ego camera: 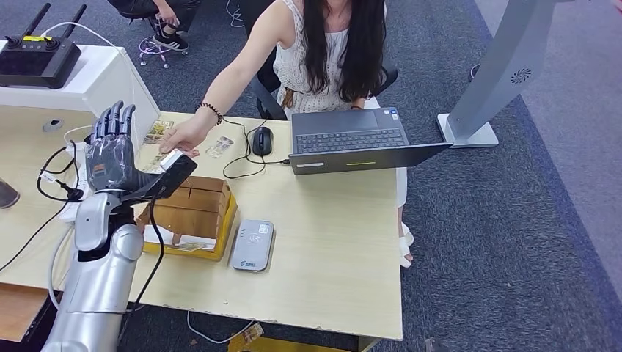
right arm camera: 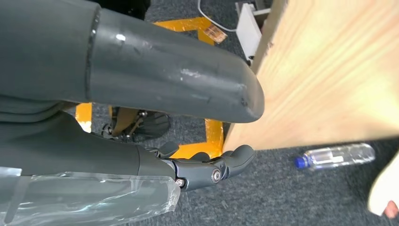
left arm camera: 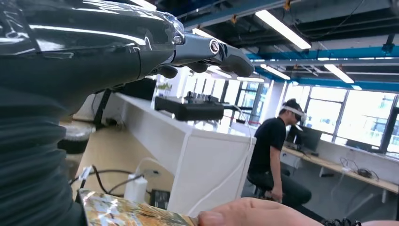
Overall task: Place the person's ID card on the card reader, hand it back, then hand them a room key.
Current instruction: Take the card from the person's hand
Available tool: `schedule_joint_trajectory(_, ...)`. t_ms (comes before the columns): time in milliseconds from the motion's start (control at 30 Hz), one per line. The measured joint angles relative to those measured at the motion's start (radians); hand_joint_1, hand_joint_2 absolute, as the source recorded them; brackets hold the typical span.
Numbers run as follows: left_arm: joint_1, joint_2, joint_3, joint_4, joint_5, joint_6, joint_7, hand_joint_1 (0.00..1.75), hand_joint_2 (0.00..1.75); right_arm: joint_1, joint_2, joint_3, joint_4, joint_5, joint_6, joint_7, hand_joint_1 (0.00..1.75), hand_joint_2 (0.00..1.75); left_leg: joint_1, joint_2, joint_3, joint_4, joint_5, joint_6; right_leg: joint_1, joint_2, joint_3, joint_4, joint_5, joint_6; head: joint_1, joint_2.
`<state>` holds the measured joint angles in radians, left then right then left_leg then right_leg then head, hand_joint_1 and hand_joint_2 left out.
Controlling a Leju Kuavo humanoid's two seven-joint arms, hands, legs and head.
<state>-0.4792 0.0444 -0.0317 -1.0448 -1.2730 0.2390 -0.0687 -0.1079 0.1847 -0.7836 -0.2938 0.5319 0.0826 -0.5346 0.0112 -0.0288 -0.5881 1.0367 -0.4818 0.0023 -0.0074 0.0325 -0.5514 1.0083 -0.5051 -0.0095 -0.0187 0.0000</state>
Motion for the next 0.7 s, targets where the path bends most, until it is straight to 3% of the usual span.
schedule_joint_trajectory(167,-0.062,0.039,-0.041,0.066,-0.124,0.054,0.062,0.00,1.75,-0.009,0.002,0.016,0.005,0.019,0.002,0.017,0.00,0.00,0.000,0.000,0.000,0.000,0.000,0.000,0.000,0.000,0.000,0.000,0.000,0.000,0.000,0.000)
schedule_joint_trajectory(300,-0.085,0.056,-0.052,0.095,-0.182,0.083,0.094,1.75,1.75,-0.012,0.003,0.021,0.008,0.027,0.002,0.026,0.00,0.00,0.000,0.000,0.000,0.000,0.000,0.000,0.000,0.000,0.000,0.000,0.000,0.000,0.000,0.000)
schedule_joint_trajectory(700,-0.108,0.082,-0.066,0.152,-0.209,0.096,0.105,1.75,1.75,-0.017,0.004,0.028,0.011,0.028,0.003,0.032,0.00,0.00,0.000,0.000,0.000,0.000,0.000,0.000,0.000,0.000,0.000,0.000,0.000,0.000,0.000,0.000)
